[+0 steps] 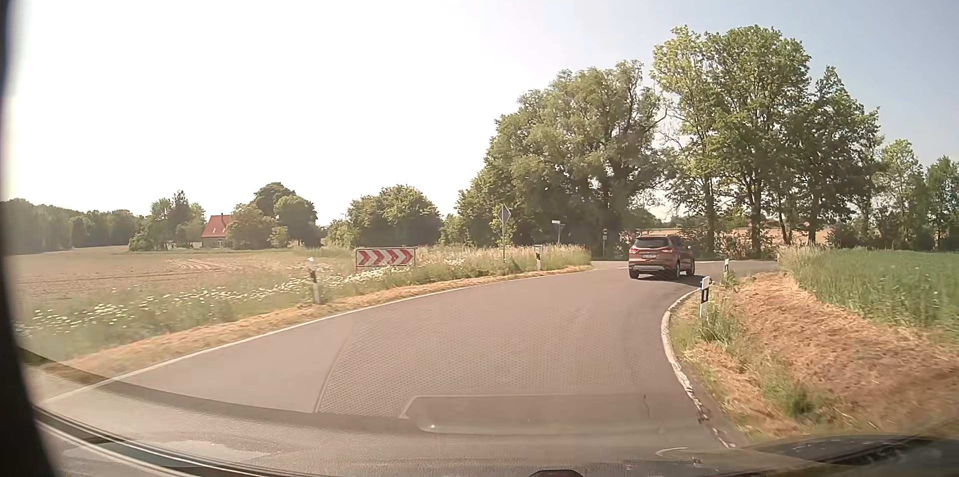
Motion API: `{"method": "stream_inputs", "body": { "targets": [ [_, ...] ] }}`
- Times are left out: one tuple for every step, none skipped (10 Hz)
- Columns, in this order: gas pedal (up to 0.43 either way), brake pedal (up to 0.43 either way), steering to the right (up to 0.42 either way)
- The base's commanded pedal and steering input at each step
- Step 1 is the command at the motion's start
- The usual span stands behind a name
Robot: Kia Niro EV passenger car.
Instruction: Follow the waypoints while adhering to traffic rules and regulations
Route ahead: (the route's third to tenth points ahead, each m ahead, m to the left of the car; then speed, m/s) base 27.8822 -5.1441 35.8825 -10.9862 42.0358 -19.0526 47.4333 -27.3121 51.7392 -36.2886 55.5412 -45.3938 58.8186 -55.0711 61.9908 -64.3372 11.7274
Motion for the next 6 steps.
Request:
{"method": "stream_inputs", "body": {
  "targets": [
    [0.087, 0.0, 0.075],
    [0.079, 0.0, 0.077],
    [0.079, 0.0, 0.08],
    [0.079, 0.0, 0.086],
    [0.079, 0.0, 0.093],
    [0.087, 0.0, 0.098]
  ]
}}
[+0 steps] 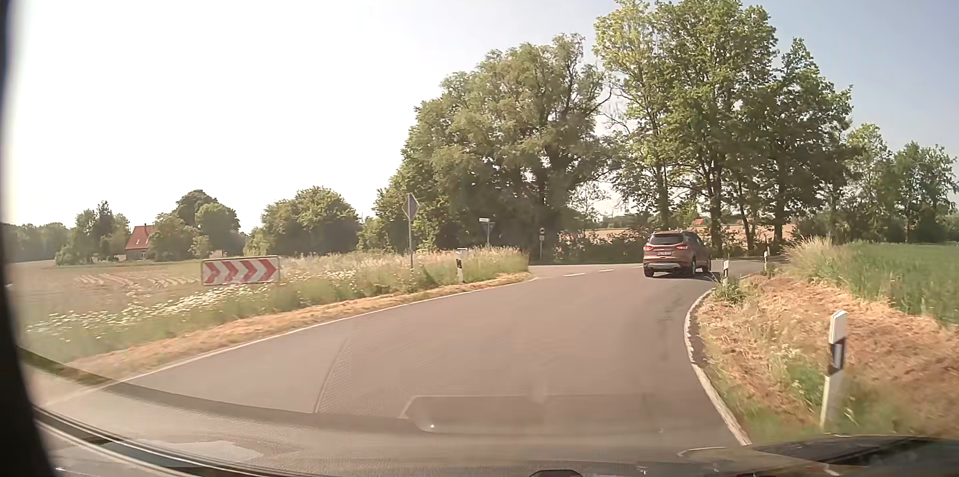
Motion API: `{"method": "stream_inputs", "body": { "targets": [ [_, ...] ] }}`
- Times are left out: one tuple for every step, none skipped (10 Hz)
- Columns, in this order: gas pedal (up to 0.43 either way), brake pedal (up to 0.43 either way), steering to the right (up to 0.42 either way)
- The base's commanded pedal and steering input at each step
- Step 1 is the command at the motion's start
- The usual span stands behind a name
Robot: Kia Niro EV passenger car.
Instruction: Follow the waypoints while adhering to traffic rules and regulations
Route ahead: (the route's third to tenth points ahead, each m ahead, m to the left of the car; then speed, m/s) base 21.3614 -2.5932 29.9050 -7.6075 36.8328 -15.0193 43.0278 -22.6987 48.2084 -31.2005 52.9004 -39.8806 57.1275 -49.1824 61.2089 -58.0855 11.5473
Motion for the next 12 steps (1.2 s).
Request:
{"method": "stream_inputs", "body": {
  "targets": [
    [0.11, 0.0, 0.103],
    [0.13, 0.0, 0.104],
    [0.138, 0.0, 0.105],
    [0.138, 0.0, 0.109],
    [0.15, 0.0, 0.114],
    [0.15, 0.0, 0.115],
    [0.15, 0.0, 0.115],
    [0.15, 0.0, 0.113],
    [0.15, 0.0, 0.11],
    [0.15, 0.0, 0.108],
    [0.15, 0.0, 0.107],
    [0.15, 0.0, 0.107]
  ]
}}
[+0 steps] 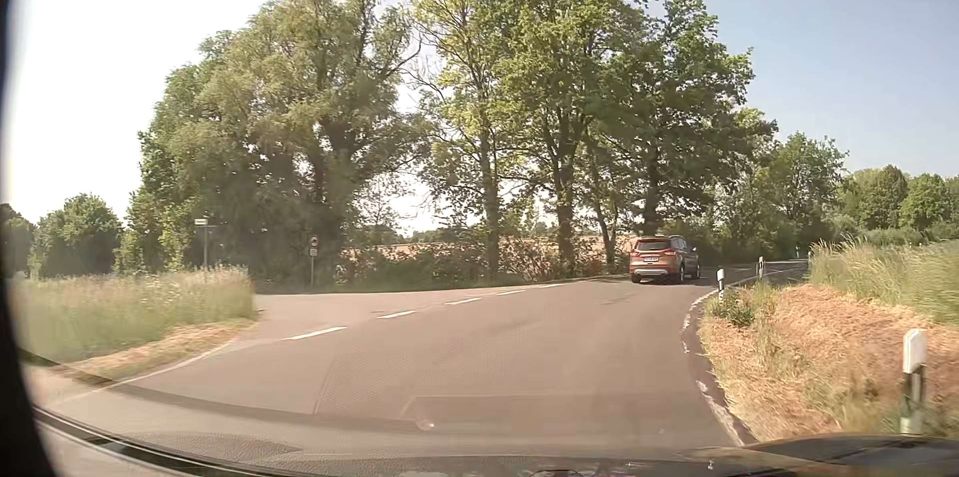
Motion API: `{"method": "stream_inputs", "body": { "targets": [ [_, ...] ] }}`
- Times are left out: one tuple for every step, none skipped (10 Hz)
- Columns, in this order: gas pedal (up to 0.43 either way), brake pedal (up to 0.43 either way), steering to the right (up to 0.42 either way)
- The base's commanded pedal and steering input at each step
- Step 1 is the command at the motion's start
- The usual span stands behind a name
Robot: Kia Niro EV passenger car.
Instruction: Follow the waypoints while adhering to traffic rules and regulations
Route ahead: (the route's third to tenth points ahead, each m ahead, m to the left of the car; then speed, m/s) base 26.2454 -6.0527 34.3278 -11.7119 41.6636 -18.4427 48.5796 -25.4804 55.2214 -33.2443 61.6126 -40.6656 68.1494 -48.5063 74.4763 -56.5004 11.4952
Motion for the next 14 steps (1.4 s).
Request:
{"method": "stream_inputs", "body": {
  "targets": [
    [0.15, 0.0, 0.107],
    [0.15, 0.0, 0.107],
    [0.15, 0.0, 0.108],
    [0.15, 0.0, 0.108],
    [0.177, 0.0, 0.108],
    [0.177, 0.0, 0.107],
    [0.177, 0.0, 0.108],
    [0.177, 0.0, 0.109],
    [0.177, 0.0, 0.11],
    [0.177, 0.0, 0.109],
    [0.177, 0.0, 0.109],
    [0.189, 0.0, 0.107],
    [0.189, 0.0, 0.106],
    [0.189, 0.0, 0.105]
  ]
}}
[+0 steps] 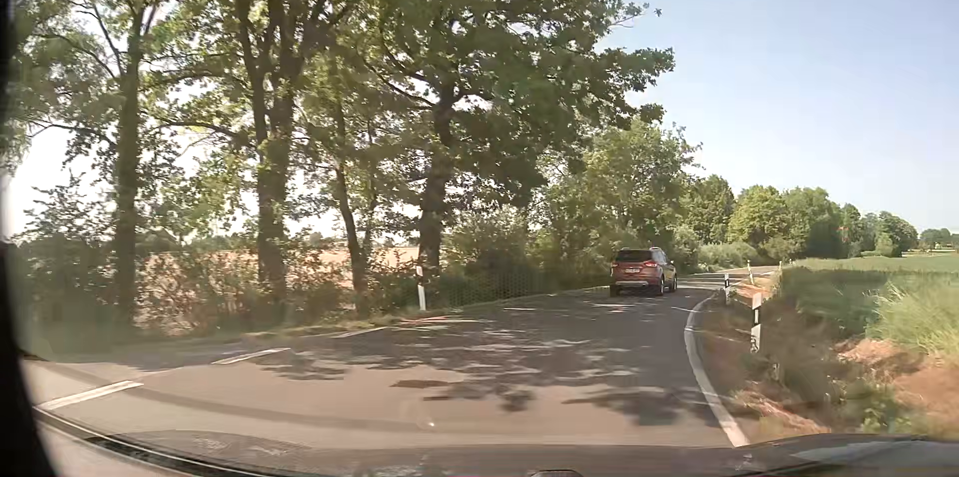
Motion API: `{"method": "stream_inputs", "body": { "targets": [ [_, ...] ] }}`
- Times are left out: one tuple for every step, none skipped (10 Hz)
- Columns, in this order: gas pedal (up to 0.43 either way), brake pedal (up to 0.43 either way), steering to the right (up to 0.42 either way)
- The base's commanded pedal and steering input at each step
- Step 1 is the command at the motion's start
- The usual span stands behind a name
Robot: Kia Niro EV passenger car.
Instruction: Follow the waypoints while adhering to traffic rules and regulations
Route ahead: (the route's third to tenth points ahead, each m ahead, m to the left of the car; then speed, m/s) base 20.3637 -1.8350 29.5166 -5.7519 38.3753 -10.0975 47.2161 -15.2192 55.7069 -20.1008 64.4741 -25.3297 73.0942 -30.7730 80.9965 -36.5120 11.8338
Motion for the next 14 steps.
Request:
{"method": "stream_inputs", "body": {
  "targets": [
    [0.189, 0.0, 0.101],
    [0.189, 0.0, 0.099],
    [0.189, 0.0, 0.097],
    [0.197, 0.0, 0.095],
    [0.197, 0.0, 0.094],
    [0.22, 0.0, 0.09],
    [0.22, 0.0, 0.088],
    [0.228, 0.0, 0.086],
    [0.228, 0.0, 0.083],
    [0.228, 0.0, 0.079],
    [0.24, 0.0, 0.076],
    [0.24, 0.0, 0.074],
    [0.24, 0.0, 0.072],
    [0.24, 0.0, 0.068]
  ]
}}
